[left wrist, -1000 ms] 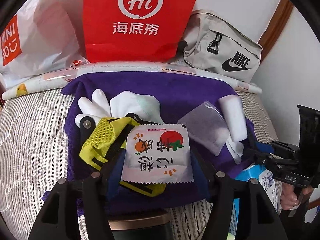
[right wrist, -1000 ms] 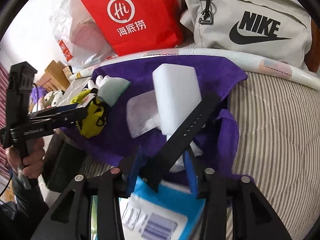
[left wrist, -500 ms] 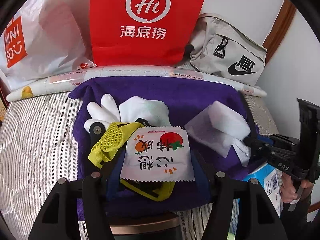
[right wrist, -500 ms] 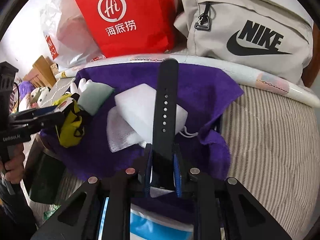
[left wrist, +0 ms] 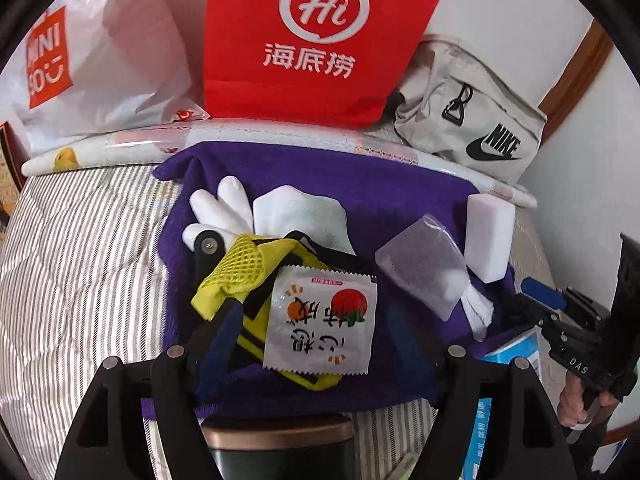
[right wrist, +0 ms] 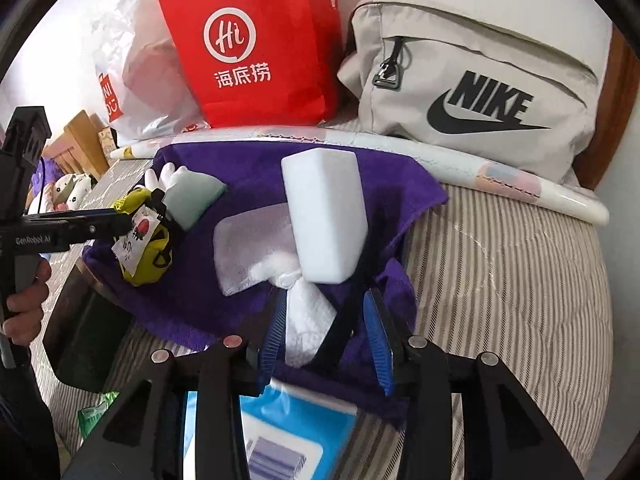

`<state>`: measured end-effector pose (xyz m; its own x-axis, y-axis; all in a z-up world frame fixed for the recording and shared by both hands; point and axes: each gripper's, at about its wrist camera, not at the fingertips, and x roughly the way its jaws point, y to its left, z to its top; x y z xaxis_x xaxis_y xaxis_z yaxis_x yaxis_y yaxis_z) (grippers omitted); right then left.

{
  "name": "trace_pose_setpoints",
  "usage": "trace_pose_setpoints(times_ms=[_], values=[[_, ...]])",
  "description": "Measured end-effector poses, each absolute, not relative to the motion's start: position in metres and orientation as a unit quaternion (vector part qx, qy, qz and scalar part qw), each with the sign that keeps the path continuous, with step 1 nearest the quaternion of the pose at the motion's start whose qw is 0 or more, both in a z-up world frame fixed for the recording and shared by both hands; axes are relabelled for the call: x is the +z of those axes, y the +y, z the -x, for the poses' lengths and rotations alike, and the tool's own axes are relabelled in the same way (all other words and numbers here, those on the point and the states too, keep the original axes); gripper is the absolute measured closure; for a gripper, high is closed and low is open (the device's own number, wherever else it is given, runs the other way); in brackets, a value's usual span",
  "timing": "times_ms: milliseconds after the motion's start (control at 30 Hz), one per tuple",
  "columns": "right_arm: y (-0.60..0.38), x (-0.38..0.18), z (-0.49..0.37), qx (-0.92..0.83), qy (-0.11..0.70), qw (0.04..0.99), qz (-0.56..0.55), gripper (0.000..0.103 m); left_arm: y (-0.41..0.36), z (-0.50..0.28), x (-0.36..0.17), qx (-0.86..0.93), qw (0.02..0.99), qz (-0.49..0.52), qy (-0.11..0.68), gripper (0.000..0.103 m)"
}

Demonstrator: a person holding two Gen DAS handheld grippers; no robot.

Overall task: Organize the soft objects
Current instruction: 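Withdraw both grippers from the towel toward the green packets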

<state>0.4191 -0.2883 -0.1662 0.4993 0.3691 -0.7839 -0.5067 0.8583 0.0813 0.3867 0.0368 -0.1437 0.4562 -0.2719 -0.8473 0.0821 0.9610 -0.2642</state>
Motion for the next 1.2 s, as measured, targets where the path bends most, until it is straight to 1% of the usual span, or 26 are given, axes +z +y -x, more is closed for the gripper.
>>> trace_pose_setpoints(times_ms=[300, 567, 733, 867, 967, 1000, 1067, 1200], values=[[-0.305, -0.152, -0.383, 0.254, 0.429, 0.864, 0.067, 0.062, 0.052, -0.353, -0.121, -0.097, 0.855, 0.102, 0.499, 0.029], [-0.313, -0.135, -0.319, 0.268, 0.416, 0.866, 0.069, 0.062, 0.056, -0.301, -0.098, -0.098, 0.867, 0.093, 0.480, 0.029], [-0.304, -0.136, -0.278, 0.297, 0.415, 0.857, 0.069, 0.061, 0.059, -0.261, -0.097, -0.093, 0.870, 0.082, 0.477, 0.029], [-0.282, -0.146, -0.247, 0.329, 0.418, 0.843, 0.085, 0.055, 0.067, -0.231, -0.103, -0.085, 0.871, 0.074, 0.478, 0.029], [-0.257, -0.157, -0.225, 0.345, 0.417, 0.832, 0.122, 0.053, 0.074, -0.211, -0.110, -0.079, 0.874, 0.066, 0.475, 0.029], [-0.250, -0.160, -0.219, 0.351, 0.415, 0.828, 0.135, 0.049, 0.075, -0.206, -0.113, -0.077, 0.873, 0.065, 0.477, 0.029], [-0.236, -0.168, -0.210, 0.355, 0.410, 0.825, 0.159, 0.047, 0.081, -0.199, -0.119, -0.077, 0.869, 0.069, 0.483, 0.029], [-0.212, -0.185, -0.201, 0.345, 0.404, 0.823, 0.201, 0.047, 0.093, -0.186, -0.129, -0.076, 0.867, 0.082, 0.485, 0.029]])
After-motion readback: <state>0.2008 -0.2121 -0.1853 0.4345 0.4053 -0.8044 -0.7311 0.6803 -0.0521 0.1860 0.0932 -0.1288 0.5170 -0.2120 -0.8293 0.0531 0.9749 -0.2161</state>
